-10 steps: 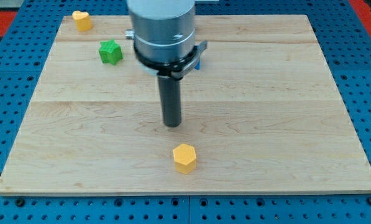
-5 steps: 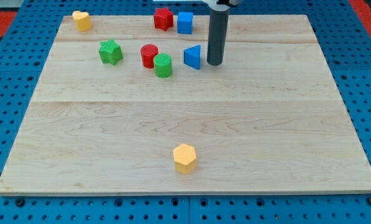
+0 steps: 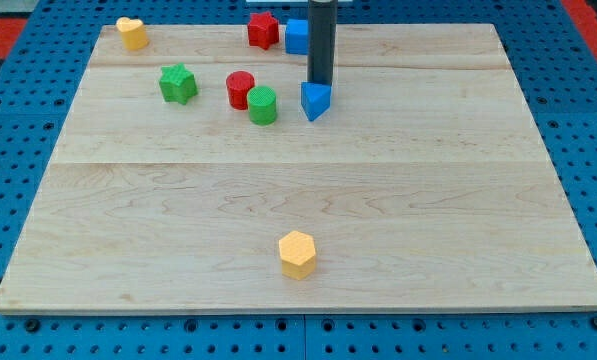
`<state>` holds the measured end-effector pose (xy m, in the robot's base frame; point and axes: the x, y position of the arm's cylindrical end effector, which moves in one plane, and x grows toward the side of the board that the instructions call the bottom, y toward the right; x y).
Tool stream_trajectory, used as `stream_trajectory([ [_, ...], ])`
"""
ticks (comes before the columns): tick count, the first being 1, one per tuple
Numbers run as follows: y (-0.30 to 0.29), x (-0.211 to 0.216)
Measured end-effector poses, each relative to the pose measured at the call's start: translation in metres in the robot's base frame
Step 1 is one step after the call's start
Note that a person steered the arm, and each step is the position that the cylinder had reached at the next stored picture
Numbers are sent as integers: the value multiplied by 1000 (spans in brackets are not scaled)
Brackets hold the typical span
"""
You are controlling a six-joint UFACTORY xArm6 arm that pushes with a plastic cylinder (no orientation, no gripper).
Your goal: Slide the blue triangle closer to the yellow hexagon
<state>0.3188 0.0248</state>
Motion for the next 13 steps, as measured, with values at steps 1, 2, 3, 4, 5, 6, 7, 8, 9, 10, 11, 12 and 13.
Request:
stream_trajectory([
  [1,-8,10],
  [2,-18,24],
  [3,-22,38],
  [4,-23,51],
  [5,-23,68],
  [6,-23,87],
  [7,-23,104],
  [8,-23,121],
  [9,-23,138],
  [10,-23,157],
  [11,-23,173],
  [12,-23,183],
  [13,-24,195],
])
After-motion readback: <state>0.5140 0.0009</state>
